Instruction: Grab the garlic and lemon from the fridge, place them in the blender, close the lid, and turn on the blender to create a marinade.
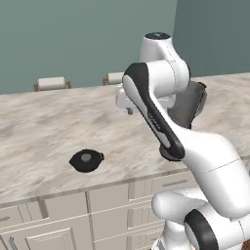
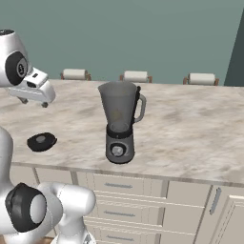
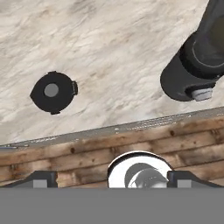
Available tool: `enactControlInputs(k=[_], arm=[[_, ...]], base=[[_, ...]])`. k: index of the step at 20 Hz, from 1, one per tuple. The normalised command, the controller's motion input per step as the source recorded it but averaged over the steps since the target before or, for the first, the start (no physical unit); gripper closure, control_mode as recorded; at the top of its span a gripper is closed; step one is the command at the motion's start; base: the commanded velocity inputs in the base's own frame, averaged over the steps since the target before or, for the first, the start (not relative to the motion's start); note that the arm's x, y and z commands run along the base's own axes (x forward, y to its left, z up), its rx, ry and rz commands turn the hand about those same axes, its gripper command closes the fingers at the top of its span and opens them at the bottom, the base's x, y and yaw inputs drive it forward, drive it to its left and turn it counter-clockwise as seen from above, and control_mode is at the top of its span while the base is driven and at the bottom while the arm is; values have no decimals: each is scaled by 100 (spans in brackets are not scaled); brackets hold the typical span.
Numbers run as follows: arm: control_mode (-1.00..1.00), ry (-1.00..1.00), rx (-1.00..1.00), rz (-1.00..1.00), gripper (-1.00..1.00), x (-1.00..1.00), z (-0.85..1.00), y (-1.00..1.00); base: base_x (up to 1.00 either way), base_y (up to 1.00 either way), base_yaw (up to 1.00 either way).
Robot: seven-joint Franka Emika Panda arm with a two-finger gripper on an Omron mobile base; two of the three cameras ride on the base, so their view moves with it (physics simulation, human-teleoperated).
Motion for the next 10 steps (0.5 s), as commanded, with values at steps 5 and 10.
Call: enactControlInputs(k=[5,10], arm=[[-100,18,0,24,-100,2,-73,100],[-100,10,0,16,-100,24,-96,100]], base=[[0,0,0],[0,0,0]])
